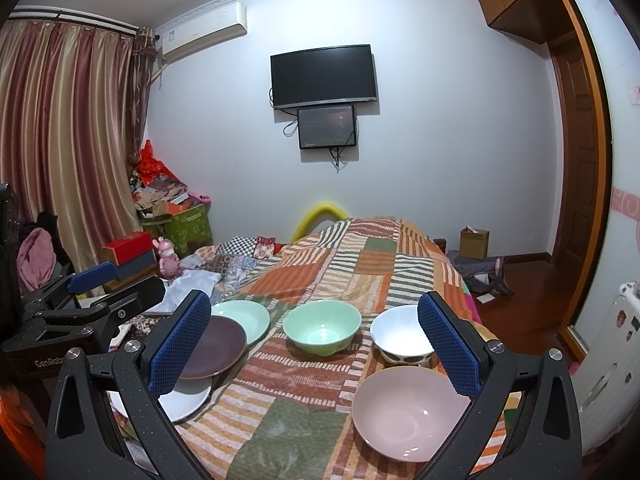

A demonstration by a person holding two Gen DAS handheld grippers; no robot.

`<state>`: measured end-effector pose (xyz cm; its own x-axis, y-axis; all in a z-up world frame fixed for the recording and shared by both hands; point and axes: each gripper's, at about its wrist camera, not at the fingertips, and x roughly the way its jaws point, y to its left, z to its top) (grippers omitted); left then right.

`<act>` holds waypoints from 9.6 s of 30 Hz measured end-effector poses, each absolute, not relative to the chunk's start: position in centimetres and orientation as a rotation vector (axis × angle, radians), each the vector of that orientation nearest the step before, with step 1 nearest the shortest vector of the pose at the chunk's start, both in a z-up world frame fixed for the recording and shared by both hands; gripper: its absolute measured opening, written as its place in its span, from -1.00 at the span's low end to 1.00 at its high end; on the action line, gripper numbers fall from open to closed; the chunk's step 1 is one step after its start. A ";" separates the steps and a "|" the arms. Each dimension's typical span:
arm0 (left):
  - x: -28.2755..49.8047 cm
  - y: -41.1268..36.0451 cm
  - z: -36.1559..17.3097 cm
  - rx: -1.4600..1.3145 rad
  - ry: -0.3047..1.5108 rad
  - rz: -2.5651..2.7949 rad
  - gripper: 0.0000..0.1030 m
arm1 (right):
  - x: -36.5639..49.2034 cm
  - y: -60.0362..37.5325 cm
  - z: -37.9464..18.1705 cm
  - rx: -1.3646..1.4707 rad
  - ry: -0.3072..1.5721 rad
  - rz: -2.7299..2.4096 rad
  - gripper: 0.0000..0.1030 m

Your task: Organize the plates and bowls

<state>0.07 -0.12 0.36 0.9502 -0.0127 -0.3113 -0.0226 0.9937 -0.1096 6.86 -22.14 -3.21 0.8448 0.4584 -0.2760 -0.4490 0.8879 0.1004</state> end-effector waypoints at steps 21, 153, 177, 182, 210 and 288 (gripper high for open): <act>3.1 4.9 -3.2 -0.092 0.371 0.132 1.00 | 9.6 -17.1 -6.0 -0.012 0.412 0.558 1.00; 8.8 8.7 -16.3 -0.313 0.925 -0.048 -0.48 | 13.8 -17.8 -17.5 0.064 0.908 0.599 -0.42; 12.1 6.6 -20.2 -0.276 1.007 -0.062 -0.48 | 14.2 -19.4 -20.1 0.122 0.953 0.488 -0.43; 12.5 6.7 -20.6 -0.278 1.015 -0.062 -0.48 | 14.2 -19.5 -20.1 0.125 0.956 0.486 -0.43; 5.1 8.7 -12.5 -0.160 0.784 0.107 0.04 | 11.0 -16.6 -14.9 -0.002 0.839 0.598 -0.21; -1.0 23.3 -20.4 -0.403 0.969 0.274 -0.35 | 14.2 1.7 -20.7 -0.245 1.084 0.919 -0.45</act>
